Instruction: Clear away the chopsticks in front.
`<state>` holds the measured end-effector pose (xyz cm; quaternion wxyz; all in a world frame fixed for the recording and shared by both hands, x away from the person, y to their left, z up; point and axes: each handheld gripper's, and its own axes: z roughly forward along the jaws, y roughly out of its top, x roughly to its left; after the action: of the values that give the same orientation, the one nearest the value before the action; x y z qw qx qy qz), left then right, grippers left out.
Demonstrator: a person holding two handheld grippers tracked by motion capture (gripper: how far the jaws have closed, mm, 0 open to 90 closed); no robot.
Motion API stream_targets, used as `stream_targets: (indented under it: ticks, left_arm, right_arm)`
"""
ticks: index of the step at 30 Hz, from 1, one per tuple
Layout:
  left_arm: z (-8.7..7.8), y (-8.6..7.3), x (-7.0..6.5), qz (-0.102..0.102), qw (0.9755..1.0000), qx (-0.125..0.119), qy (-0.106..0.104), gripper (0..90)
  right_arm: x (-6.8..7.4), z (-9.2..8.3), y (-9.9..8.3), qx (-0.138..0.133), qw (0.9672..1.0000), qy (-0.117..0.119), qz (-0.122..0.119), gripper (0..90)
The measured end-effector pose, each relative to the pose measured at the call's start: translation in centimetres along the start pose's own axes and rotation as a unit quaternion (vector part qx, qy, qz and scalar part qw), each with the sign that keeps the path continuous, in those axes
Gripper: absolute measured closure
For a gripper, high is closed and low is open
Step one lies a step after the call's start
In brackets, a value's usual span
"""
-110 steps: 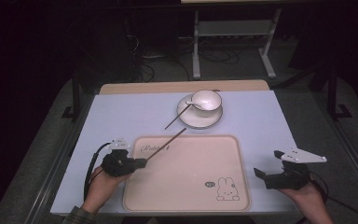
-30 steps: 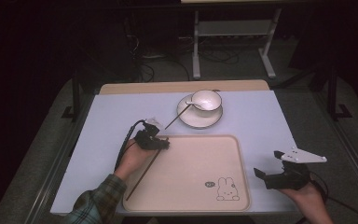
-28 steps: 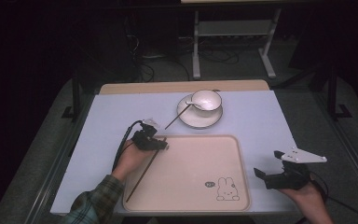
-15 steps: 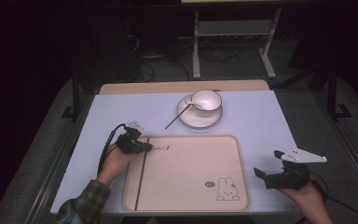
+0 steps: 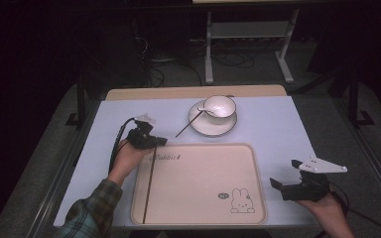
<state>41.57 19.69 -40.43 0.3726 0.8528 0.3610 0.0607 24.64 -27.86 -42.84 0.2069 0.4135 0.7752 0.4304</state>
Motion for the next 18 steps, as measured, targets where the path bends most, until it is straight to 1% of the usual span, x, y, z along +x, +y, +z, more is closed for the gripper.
stream_targets:
  ticks: [1,2,3,4,5,6,7,8,9,10,11,15,16,17,18]
  left_arm:
    - [0.8,1.6,0.0,0.007,0.9999,-0.002,0.007,83.3]
    - [0.8,1.6,0.0,0.007,0.9999,-0.002,0.007,81.5]
    - [1.6,2.9,0.0,0.011,0.9998,-0.005,0.016,79.5]
    - [2.1,3.8,0.0,0.013,0.9997,-0.005,0.019,77.9]
    - [2.1,3.8,0.0,0.013,0.9997,-0.005,0.019,75.9]
    - [2.6,4.5,0.1,0.014,0.9997,-0.001,0.019,75.9]
    - [3.7,5.7,0.3,0.014,0.9998,0.004,0.014,72.7]
    - [3.7,5.7,0.3,0.014,0.9998,0.004,0.014,72.7]
    - [4.7,6.6,0.5,0.019,0.9997,0.006,0.013,72.9]
    - [4.7,6.6,0.5,0.019,0.9997,0.006,0.013,73.0]
    - [5.9,7.5,0.7,0.017,0.9998,0.005,0.011,73.0]
    - [7.7,8.3,1.2,0.016,0.9998,0.01,0.003,72.9]
    - [7.7,8.3,1.2,0.016,0.9998,0.01,0.003,72.9]
    - [8.6,8.5,1.4,0.011,0.9999,0.01,0.001,72.8]
    - [8.8,8.6,1.4,0.01,0.9999,0.011,0.0,72.9]
  right_arm:
    - [0.0,0.0,0.0,0.001,1.0,0.0,0.001,0.0]
    - [0.0,0.0,0.0,0.001,1.0,0.0,0.001,0.0]
    - [0.0,0.0,0.0,0.001,1.0,0.001,0.002,0.0]
    - [-0.1,0.0,-0.1,0.001,1.0,0.001,0.001,0.0]
    - [-0.1,0.0,-0.1,0.0,1.0,0.001,0.001,0.0]
    - [-0.1,0.0,-0.1,0.0,1.0,0.001,0.001,0.0]
    - [-0.1,-0.1,-0.1,-0.001,1.0,0.002,0.002,0.0]
    - [-0.1,-0.1,-0.1,-0.001,1.0,0.002,0.002,0.0]
    - [-0.1,-0.1,-0.1,-0.002,1.0,0.003,0.002,0.0]
    - [-0.1,-0.1,-0.1,-0.002,1.0,0.003,0.002,0.0]
    - [-0.1,-0.1,-0.1,-0.002,1.0,0.003,0.001,0.0]
    - [-0.2,-0.1,-0.1,-0.002,1.0,0.004,0.0,0.0]
    - [-0.2,-0.1,-0.1,-0.002,1.0,0.005,0.0,0.0]
    - [-0.2,-0.1,-0.1,-0.002,1.0,0.005,0.0,0.0]
    - [-0.2,-0.1,-0.1,-0.002,1.0,0.005,0.0,0.0]
